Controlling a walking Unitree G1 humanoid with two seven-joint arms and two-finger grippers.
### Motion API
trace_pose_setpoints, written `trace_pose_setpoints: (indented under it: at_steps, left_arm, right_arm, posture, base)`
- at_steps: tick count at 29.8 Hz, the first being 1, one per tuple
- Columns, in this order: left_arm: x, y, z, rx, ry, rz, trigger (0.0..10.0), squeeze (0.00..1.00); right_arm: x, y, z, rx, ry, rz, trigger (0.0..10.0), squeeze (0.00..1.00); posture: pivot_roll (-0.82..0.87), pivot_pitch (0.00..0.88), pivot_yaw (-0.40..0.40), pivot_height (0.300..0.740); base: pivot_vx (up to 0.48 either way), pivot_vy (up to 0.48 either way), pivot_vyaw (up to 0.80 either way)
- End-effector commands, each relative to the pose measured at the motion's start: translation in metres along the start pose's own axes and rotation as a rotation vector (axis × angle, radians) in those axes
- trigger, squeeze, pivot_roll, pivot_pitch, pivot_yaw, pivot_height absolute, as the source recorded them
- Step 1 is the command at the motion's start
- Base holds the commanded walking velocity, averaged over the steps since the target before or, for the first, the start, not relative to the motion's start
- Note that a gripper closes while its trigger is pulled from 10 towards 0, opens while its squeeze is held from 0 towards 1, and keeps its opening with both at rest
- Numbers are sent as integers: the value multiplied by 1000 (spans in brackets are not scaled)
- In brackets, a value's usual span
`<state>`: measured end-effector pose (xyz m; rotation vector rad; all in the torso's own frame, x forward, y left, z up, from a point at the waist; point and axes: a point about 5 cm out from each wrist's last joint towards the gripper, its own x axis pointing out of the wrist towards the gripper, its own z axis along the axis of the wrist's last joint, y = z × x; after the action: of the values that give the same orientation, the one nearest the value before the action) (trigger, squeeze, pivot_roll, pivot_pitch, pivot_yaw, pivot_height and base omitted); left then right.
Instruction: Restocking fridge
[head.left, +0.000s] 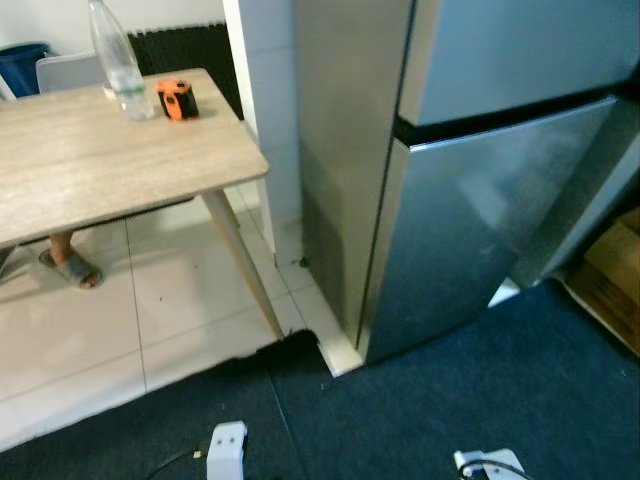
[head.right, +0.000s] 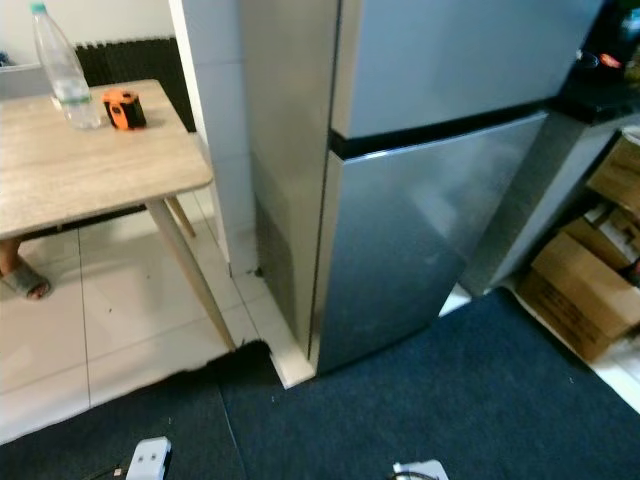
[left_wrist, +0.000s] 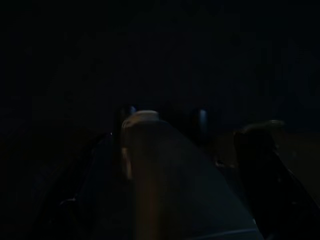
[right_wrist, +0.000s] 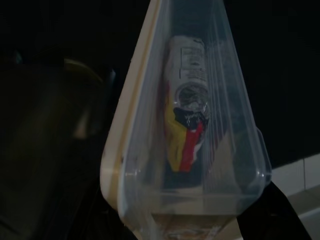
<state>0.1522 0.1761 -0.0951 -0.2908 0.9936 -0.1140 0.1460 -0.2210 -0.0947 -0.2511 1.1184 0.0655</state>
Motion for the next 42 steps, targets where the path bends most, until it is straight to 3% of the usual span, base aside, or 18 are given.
trace_pose_setpoints:
  at_steps: [1,13,42]
  left_arm:
    - [1,-2,-2,15,17,-3,10000,0]
    - [1,-4,0,18,11,-19,10000,0]
    - [0,-2,-3,37,25,-28,10000,0]
  right_arm:
    - [-1,-1,-7,10,16,1,10000,0]
    - [-1,-1,-6,6,15,0,10000,0]
    - [-1,6,-8,13,14,15,10000,0]
  posture:
    - [-58,57,-19,740]
    - [-62,49,-19,740]
    - [-58,63,-2,740]
  base:
    - [345,0,0]
    - [158,0,0]
    - [0,-430,0]
